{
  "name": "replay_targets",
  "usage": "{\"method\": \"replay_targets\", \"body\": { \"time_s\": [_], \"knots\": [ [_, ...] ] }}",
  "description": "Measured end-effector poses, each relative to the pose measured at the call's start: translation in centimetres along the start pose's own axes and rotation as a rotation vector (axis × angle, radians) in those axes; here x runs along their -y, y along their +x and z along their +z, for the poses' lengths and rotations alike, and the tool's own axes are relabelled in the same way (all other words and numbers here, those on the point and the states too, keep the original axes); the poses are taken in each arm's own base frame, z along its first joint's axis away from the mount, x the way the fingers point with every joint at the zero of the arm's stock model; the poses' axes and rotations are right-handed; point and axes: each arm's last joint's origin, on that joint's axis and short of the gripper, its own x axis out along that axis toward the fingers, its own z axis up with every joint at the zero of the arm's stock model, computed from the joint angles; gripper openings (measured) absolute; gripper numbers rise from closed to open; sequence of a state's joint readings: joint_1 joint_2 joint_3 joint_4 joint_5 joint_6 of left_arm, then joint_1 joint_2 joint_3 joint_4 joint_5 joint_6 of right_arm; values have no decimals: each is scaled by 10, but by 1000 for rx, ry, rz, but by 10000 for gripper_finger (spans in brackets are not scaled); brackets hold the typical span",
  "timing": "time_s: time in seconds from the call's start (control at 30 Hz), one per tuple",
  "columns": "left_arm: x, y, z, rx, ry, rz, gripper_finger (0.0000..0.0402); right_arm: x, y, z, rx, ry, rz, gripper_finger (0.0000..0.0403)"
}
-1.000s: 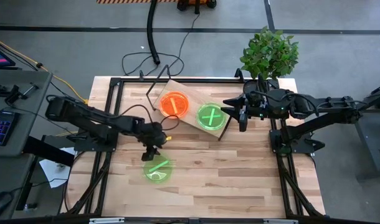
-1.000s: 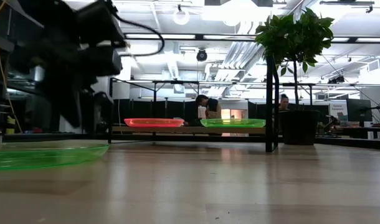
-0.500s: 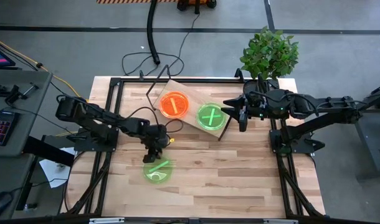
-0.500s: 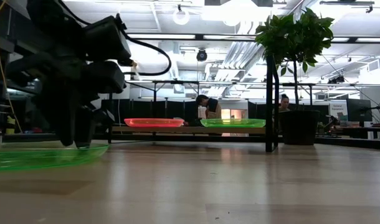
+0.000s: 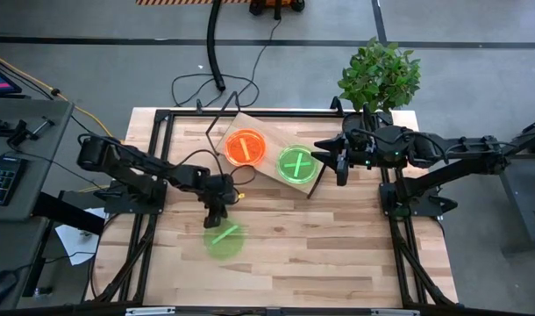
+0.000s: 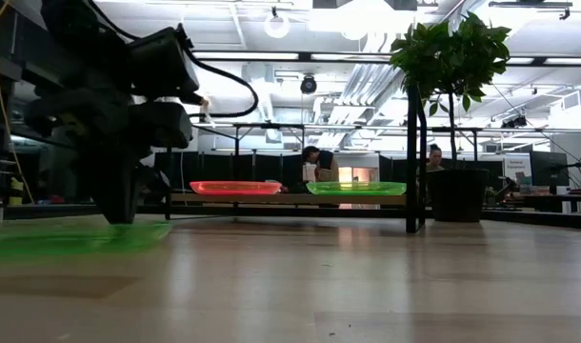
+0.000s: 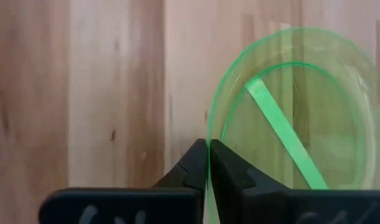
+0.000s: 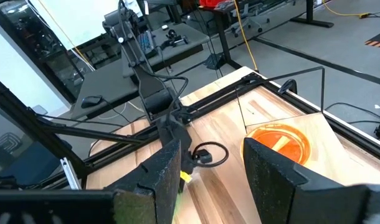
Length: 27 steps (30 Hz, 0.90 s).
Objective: Place and stack plates onto a shelf
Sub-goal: Stack the green plate on the green plate on the shelf
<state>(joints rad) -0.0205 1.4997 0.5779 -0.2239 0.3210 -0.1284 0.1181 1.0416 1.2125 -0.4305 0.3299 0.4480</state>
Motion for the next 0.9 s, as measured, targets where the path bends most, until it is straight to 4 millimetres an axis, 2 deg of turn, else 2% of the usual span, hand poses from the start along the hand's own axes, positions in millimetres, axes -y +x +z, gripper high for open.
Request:
{"method": "replay_targets", "body": {
  "time_s": [0.13,0.3,0.57,0.73,0.9],
  "knots": [
    [-5,-16,4,69,-66,7,1,0,0,0,-2,-1,-1,156],
    [-8,-48,11,218,-181,-5,1,1,0,-1,-11,-4,-5,156],
    [-19,-90,26,596,-572,70,0,1,0,-2,-15,-7,-7,156],
    [-30,-93,40,820,-740,150,0,1,0,-2,-15,-8,-7,156],
    [-39,-83,65,879,-845,261,0,1,0,-2,-15,-10,-7,156]
  ]
}}
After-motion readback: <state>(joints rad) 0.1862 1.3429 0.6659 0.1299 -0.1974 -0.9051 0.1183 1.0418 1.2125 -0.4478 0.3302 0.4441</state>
